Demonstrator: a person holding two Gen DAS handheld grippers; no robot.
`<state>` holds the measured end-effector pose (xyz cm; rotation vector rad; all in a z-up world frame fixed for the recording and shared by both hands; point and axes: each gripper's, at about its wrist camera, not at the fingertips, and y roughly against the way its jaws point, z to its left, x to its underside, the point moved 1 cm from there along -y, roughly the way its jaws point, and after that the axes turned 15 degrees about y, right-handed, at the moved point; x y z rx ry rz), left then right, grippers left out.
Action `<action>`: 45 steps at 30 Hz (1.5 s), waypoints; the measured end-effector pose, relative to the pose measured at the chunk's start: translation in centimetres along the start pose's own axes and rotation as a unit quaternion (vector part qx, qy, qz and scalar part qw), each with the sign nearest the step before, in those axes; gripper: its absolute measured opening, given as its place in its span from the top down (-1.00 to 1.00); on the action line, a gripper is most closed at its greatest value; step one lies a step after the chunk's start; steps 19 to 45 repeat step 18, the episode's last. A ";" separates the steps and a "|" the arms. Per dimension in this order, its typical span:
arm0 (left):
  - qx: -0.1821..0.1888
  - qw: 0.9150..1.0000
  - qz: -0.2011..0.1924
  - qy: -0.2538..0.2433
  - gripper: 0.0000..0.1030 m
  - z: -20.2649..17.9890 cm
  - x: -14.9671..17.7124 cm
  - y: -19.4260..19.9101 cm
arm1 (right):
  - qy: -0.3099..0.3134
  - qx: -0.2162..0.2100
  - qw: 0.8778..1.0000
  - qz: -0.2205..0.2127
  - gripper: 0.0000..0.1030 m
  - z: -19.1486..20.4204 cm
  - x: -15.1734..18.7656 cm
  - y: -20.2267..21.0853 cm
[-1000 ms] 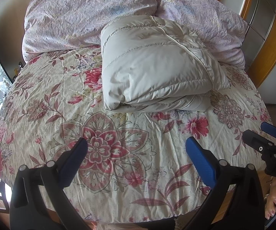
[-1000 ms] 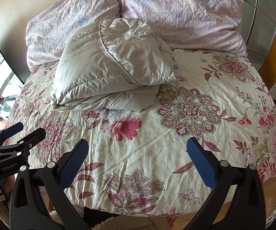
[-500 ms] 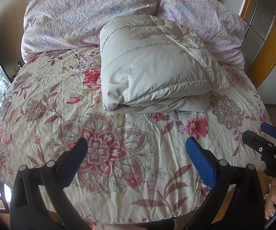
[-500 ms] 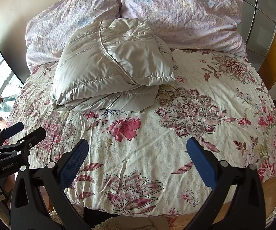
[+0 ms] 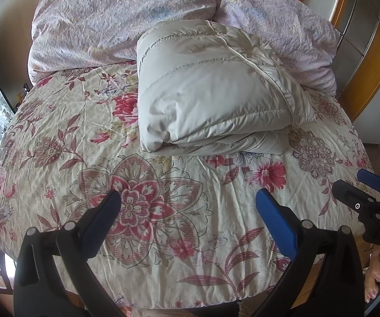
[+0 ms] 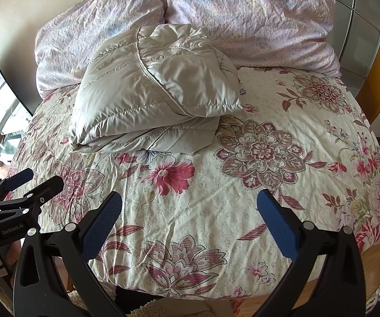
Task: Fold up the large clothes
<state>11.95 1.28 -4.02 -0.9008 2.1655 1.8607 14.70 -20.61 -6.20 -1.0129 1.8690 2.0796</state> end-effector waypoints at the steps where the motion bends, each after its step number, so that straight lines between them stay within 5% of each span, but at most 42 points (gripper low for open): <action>1: 0.000 1.000 0.000 -0.001 -0.96 -0.1 0.0 0.0 | 0.000 0.000 1.000 0.000 -0.97 0.0 0.0 0.0; 45: 0.007 1.000 0.001 -0.006 -0.96 -0.1 0.1 0.0 | -0.001 0.000 1.000 0.000 -0.97 -0.2 0.0 -0.1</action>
